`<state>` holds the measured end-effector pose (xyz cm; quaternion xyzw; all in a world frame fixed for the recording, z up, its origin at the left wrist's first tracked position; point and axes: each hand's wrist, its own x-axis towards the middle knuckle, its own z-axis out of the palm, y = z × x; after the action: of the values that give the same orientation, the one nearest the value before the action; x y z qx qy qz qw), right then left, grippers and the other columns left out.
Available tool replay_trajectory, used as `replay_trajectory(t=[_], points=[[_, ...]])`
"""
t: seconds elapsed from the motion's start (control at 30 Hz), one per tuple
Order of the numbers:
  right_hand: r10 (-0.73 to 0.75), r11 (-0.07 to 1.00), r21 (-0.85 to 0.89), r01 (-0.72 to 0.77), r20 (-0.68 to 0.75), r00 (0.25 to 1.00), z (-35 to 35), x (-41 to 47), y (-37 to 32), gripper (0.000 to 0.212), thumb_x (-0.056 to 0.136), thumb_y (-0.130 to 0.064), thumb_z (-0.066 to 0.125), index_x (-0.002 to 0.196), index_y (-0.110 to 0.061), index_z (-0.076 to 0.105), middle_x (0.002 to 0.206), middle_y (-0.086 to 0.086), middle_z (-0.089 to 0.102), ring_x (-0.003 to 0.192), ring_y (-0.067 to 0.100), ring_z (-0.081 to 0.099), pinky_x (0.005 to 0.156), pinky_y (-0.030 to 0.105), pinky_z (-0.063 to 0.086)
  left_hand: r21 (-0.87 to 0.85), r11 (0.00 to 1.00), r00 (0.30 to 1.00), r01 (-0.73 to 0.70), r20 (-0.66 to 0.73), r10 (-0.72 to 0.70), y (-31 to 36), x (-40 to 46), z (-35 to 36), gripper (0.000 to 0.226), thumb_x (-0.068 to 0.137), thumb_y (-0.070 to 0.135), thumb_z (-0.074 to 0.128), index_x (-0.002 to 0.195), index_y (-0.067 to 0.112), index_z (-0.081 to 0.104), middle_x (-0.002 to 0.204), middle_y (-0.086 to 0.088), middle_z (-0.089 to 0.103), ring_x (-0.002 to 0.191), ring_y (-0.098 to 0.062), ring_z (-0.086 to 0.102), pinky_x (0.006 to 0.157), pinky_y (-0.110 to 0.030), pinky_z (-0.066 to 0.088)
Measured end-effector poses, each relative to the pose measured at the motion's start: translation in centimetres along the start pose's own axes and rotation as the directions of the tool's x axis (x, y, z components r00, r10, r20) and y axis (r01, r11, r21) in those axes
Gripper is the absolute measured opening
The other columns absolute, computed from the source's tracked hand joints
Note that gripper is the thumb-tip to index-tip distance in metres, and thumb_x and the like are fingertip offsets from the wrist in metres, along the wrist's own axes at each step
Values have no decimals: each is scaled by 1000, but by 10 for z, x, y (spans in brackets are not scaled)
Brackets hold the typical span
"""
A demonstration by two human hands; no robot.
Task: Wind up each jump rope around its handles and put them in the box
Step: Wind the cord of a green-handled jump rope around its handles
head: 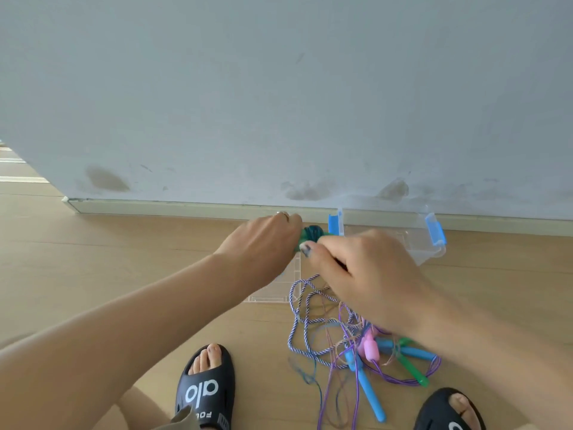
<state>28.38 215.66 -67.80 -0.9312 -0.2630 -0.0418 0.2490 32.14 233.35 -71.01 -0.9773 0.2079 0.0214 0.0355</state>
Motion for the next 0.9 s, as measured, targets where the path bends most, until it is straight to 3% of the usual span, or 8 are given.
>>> replay_trajectory(t=[0.13, 0.23, 0.37, 0.5, 0.63, 0.73, 0.8, 0.9], points=[[-25, 988, -155, 21, -23, 999, -18, 22, 20, 56, 98, -49, 42, 54, -18, 28, 40, 2, 25, 41, 15, 28, 44, 29, 22, 85, 981, 981, -173, -69, 179, 14, -5, 15, 19, 88, 1, 47, 106, 7, 51, 96, -10, 53, 77, -28, 64, 58, -36, 54], [-7, 987, -158, 8, 6, 1000, -27, 34, 38, 57, 98, -51, 46, 56, -13, 34, 44, 3, 35, 47, 20, 33, 51, 33, 32, 73, 956, 936, -283, -196, 292, 21, -8, 10, 27, 69, 5, 78, 81, 9, 54, 70, -5, 51, 48, -21, 52, 36, -28, 42], [35, 994, -111, -24, 104, 994, -21, 41, 51, 56, 99, -50, 44, 58, -12, 36, 48, 3, 38, 49, 18, 34, 54, 34, 33, 72, 937, 886, -341, -307, 346, 34, -14, -3, 31, 64, -2, 75, 81, 9, 51, 69, -5, 49, 44, -19, 40, 33, -26, 32], [93, 986, 121, -118, 196, 976, -9, 43, 58, 54, 100, -46, 47, 58, -14, 35, 50, -3, 28, 50, 13, 27, 54, 35, 26, 16, 937, 871, -349, -362, 331, 36, -15, -14, 33, 72, 2, 75, 88, 9, 47, 75, -8, 51, 50, -26, 48, 35, -35, 41], [205, 821, 474, -317, 273, 940, 3, 45, 51, 50, 101, -34, 54, 55, -20, 40, 51, -7, 31, 51, 10, 27, 53, 28, 24, -35, 939, 876, -342, -372, 306, 32, -19, -29, 18, 81, 10, 68, 87, 7, 52, 81, -9, 53, 58, -30, 52, 39, -37, 41], [257, 724, 535, -436, 377, 890, 4, 39, 48, 46, 102, -17, 53, 57, -15, 44, 42, -16, 40, 40, -1, 38, 51, 17, 33, -17, 947, 874, -321, -389, 290, 27, -22, -37, 12, 84, 20, 57, 88, 9, 54, 80, -6, 53, 62, -28, 53, 40, -35, 41], [284, 678, 538, -501, 437, 854, 3, 30, 44, 42, 98, -1, 54, 66, -26, 46, 58, -19, 48, 49, -6, 48, 58, 14, 41, 32, 963, 873, -269, -415, 257, 22, -22, -40, 11, 86, 23, 51, 83, 12, 50, 75, -4, 51, 57, -27, 50, 43, -30, 29], [400, 678, 490, -547, 379, 835, 18, 19, 35, 41, 94, -4, 54, 62, -27, 42, 56, -9, 44, 48, 5, 42, 50, 21, 38, 42, 986, 906, -163, -389, 166, 12, -17, -39, 19, 84, 30, 53, 80, 13, 48, 69, -2, 50, 50, -27, 50, 41, -27, 21]])
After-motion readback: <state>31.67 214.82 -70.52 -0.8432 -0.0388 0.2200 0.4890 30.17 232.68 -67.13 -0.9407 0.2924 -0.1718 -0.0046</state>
